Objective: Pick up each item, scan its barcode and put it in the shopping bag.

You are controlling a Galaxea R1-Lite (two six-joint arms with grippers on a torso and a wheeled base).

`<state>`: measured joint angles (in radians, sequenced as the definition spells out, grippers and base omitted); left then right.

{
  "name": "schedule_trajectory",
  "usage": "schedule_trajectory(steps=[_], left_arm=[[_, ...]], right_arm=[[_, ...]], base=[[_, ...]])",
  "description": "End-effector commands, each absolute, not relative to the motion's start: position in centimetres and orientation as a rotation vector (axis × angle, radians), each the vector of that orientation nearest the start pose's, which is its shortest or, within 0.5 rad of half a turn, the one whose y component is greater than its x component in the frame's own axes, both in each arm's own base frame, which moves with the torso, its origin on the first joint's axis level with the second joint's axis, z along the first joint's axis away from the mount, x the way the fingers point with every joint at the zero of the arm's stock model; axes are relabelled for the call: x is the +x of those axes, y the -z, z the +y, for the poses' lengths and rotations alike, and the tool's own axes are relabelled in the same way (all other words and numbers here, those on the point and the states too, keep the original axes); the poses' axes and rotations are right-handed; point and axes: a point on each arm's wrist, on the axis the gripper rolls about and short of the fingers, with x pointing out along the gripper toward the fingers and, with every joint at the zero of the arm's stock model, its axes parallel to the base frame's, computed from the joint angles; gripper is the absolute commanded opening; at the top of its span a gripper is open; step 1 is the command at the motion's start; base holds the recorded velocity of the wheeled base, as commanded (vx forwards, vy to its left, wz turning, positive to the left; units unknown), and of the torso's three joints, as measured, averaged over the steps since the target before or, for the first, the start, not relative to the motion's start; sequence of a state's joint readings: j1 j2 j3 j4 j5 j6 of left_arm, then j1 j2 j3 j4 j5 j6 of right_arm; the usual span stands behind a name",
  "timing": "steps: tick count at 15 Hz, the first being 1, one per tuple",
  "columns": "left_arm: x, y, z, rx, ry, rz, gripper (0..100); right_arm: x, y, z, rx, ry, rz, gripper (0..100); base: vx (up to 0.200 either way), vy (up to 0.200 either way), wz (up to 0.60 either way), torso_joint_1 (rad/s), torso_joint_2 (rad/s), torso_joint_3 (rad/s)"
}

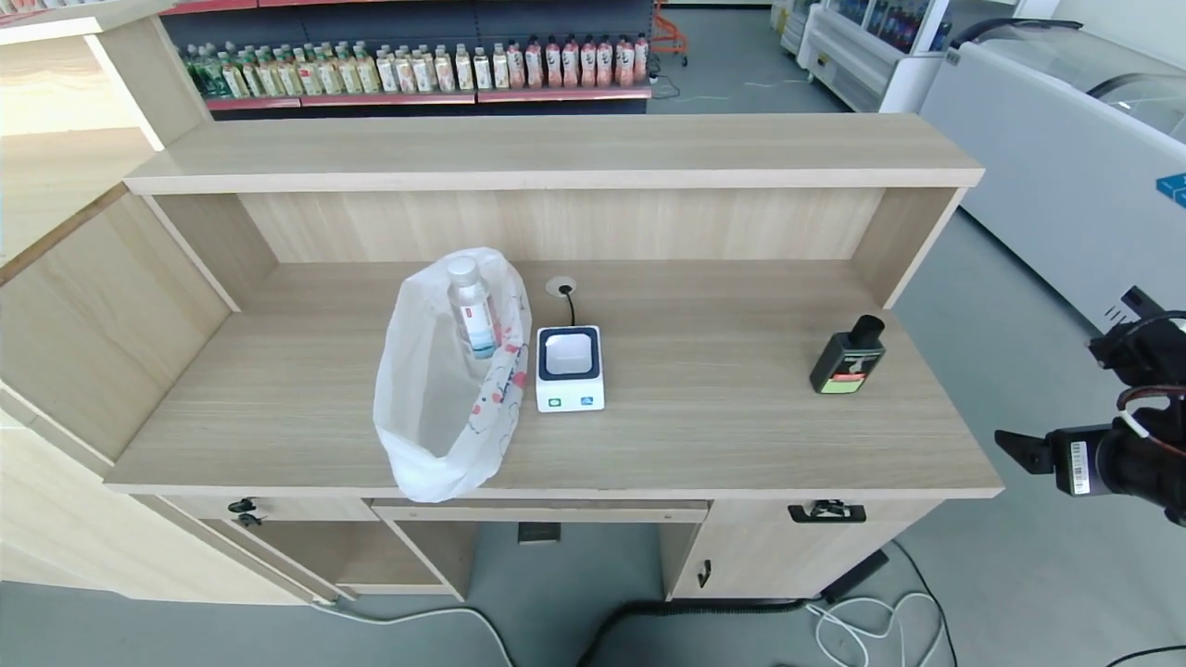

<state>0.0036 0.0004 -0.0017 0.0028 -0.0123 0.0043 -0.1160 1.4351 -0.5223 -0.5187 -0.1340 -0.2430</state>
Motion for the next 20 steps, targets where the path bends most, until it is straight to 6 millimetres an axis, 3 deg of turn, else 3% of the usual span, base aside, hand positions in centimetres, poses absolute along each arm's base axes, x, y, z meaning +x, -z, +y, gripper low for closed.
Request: schedule_trajectory(steps=[1, 5, 9, 15, 20], left_arm=[[-2.3, -7.6, 0.0, 0.005, 0.011, 0.002, 100], [-2.3, -7.6, 0.0, 0.002, 0.009, 0.002, 100], [-2.3, -7.6, 0.0, 0.000, 0.009, 0.002, 100], [-2.3, -7.6, 0.0, 0.000, 0.009, 0.002, 100], [-2.3, -7.6, 0.0, 0.000, 0.009, 0.002, 100]], right_arm=[[23.0, -15.8, -3.1, -0.251, 0.196, 0.462, 100], [25.0, -15.6, -3.4, -0.294, 0.183, 0.473, 100], [26.6, -13.9, -2.6, -0.289, 0.090, 0.526, 100], [27.3, -12.2, 2.0, -0.335, -0.130, 0.558, 100], [31.4, -12.0, 2.7, -0.382, -0.252, 0.431, 100]], base=[[0.200, -0.200, 0.00, 0.027, 0.02, -0.002], [0.100, -0.100, 0.00, 0.002, 0.00, 0.002], [0.000, 0.000, 0.00, 0.000, 0.00, 0.000], [0.000, 0.000, 0.00, 0.000, 0.00, 0.000], [0.000, 0.000, 0.00, 0.000, 0.00, 0.000]])
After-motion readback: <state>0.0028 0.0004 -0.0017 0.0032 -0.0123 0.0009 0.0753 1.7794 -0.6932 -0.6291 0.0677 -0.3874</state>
